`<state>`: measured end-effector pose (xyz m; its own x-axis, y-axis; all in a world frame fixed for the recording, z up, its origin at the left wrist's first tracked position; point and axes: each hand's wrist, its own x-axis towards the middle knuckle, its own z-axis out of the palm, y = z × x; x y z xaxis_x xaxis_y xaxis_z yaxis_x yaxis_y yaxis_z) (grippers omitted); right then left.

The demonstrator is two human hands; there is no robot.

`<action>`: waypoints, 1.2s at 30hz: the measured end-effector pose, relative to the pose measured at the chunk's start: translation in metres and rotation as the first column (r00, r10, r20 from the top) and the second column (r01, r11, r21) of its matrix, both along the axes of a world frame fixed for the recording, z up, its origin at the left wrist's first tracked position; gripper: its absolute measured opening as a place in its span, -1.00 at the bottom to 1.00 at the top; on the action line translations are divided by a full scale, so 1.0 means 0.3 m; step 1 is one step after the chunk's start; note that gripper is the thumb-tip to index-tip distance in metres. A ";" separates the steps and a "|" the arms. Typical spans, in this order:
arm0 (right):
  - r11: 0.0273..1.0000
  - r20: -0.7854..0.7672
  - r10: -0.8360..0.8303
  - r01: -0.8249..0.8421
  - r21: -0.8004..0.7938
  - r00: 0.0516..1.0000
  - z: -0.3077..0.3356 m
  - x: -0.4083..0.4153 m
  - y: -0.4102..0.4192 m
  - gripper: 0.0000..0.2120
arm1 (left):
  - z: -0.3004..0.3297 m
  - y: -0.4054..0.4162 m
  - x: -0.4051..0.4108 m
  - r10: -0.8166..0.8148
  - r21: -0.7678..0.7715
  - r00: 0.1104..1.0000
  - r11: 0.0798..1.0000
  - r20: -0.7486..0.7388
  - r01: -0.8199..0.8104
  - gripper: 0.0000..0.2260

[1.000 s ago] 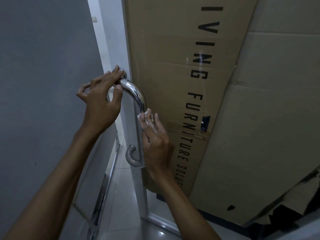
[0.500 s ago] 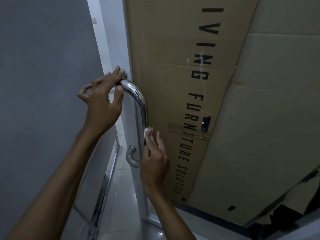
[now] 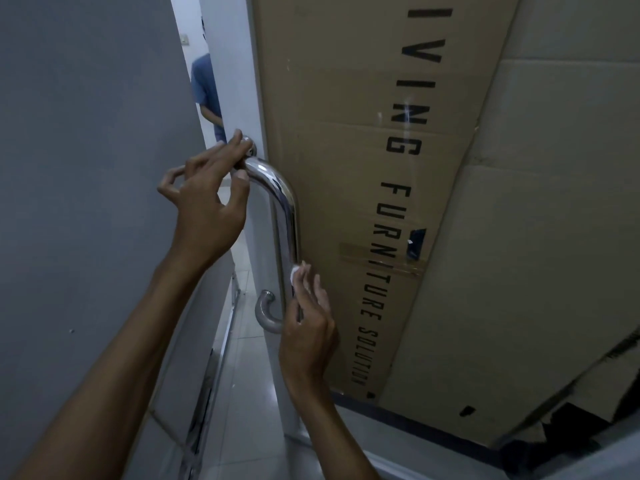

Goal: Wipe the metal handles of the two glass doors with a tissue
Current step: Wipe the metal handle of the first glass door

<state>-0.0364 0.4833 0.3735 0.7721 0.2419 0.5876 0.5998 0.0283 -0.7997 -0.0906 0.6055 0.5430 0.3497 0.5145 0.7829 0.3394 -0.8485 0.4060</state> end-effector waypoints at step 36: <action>0.997 0.061 -0.001 0.005 -0.077 0.998 -0.073 -0.011 -0.009 -0.54 | -0.005 0.013 -0.009 -0.033 -0.009 0.999 0.999 -0.019 0.033 -0.56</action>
<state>-0.0398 0.4807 0.3515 0.7361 0.2859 0.6135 0.6475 -0.0337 -0.7613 -0.0933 0.6094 0.5414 0.3818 0.5090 0.7715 0.3192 -0.8559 0.4068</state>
